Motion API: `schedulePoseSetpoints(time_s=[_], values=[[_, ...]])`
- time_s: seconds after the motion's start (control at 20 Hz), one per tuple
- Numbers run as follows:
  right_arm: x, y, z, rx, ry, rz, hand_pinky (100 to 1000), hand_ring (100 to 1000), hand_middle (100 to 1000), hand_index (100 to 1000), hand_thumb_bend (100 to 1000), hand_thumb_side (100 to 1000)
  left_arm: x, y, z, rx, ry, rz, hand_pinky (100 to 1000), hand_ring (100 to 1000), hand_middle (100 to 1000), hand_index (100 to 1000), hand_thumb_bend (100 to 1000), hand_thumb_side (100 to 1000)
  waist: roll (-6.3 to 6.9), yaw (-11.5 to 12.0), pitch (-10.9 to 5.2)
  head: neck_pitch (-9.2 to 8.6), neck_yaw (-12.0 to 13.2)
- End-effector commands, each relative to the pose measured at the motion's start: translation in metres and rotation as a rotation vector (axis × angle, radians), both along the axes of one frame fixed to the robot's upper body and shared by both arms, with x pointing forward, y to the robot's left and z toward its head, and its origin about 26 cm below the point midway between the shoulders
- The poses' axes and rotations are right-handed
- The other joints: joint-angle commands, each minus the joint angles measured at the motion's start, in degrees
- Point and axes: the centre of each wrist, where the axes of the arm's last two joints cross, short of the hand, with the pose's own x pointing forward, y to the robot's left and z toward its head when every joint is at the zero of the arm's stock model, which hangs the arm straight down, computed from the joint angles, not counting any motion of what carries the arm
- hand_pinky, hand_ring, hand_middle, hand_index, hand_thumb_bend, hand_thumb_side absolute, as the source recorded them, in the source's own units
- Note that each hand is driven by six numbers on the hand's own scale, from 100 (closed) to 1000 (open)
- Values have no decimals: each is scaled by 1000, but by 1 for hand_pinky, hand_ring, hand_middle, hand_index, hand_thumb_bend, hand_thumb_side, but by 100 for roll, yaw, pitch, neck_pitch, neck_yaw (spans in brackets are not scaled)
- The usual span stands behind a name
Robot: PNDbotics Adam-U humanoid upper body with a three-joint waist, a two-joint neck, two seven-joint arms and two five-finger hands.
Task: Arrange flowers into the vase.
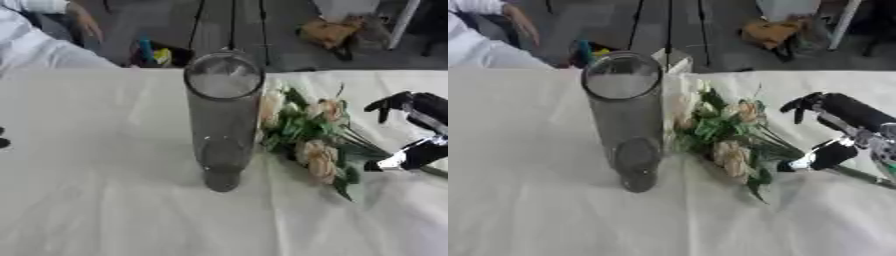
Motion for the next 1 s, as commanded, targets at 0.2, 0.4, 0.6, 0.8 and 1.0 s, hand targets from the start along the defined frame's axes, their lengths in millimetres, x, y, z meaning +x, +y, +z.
schedulePoseSetpoints(time_s=[0.2, 0.4, 0.6, 0.8, 1.0], values=[[0, -9, 11, -29, -36, -1, 799, 788, 545, 823, 658, 430, -2, -2, 5, 4, -19, -16, 544, 590, 713, 868, 100, 1000, 95, 7, -91, 3, -25], [2, -15, 9, -15, -37, -20, 796, 789, 547, 823, 647, 426, -2, -2, 4, 5, -17, -16, 544, 590, 711, 868, 100, 1000, 101, 13, -82, -13, -50], [4, -22, 6, -12, -32, -39, 796, 789, 547, 823, 634, 420, -2, -3, 4, 4, -16, -15, 544, 589, 712, 868, 100, 1000, 102, 8, -67, -24, -75], [5, -28, 3, -7, -26, -49, 799, 791, 549, 825, 636, 415, -2, -3, 4, 4, -16, -15, 543, 589, 712, 868, 100, 1000, 100, 2, -46, -37, -84], [5, -30, 2, -7, -27, -48, 799, 791, 549, 825, 636, 415, -2, -3, 4, 4, -16, -15, 543, 589, 712, 868, 100, 1000, 100, 2, -45, -38, -84]])
